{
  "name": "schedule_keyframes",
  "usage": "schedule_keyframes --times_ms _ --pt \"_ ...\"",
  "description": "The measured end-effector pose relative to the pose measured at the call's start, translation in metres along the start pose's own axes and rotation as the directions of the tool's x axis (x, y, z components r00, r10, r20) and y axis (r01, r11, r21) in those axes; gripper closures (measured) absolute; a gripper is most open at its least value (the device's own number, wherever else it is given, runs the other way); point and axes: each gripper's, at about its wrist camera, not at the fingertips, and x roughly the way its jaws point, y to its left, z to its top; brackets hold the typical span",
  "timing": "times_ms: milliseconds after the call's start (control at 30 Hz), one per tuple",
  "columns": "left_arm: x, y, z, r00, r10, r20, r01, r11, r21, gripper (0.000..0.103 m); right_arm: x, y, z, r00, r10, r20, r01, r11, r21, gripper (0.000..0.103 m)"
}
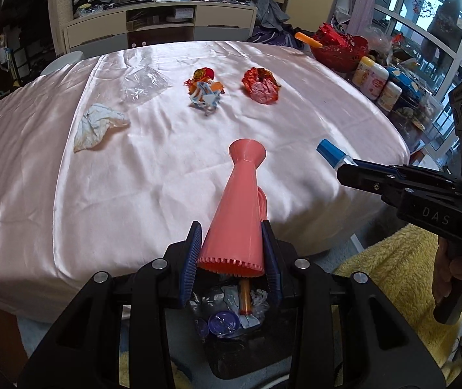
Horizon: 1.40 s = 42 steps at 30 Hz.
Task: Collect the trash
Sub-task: 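Grasp the pink funnel with left tool while right tool grasps blue eye-drop bottle, then carry the funnel and bottle over the bin and open both tools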
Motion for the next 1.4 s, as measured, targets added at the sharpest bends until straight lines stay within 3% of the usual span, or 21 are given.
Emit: schedule_keyframes --times_ms 333,567,867,1200,1333,1400 --pt "0.011 -0.020 -0.066 0.995 -0.055 -0.081 0.054 0.999 -0.003 0.068 -0.008 0.002 -0.057 1.000 -0.001 -0.020 0.001 0.999 0.045 0.083" --pt "0.036 -0.020 -0.111 0.985 -0.037 -0.166 0.032 0.999 -0.030 0.068 0.015 -0.002 -0.086 0.996 -0.003 -0.091 0.010 0.997 0.080 0.083" --pt "0.057 -0.018 -0.122 0.971 -0.010 -0.239 0.005 1.000 -0.024 0.068 0.043 0.000 -0.100 0.986 0.016 -0.166 -0.002 0.996 0.084 0.083" --pt "0.060 -0.015 -0.124 0.964 -0.027 -0.263 0.016 0.999 -0.042 0.068 0.051 0.005 -0.101 0.979 0.055 -0.198 -0.041 0.997 0.072 0.081" --pt "0.060 -0.010 -0.125 0.965 -0.026 -0.260 0.011 0.998 -0.057 0.051 0.052 0.004 -0.101 0.980 0.046 -0.191 -0.030 0.996 0.083 0.080" --pt "0.058 -0.009 -0.125 0.967 -0.021 -0.254 0.005 0.998 -0.064 0.045 0.051 0.002 -0.101 0.982 0.038 -0.187 -0.022 0.996 0.091 0.073"
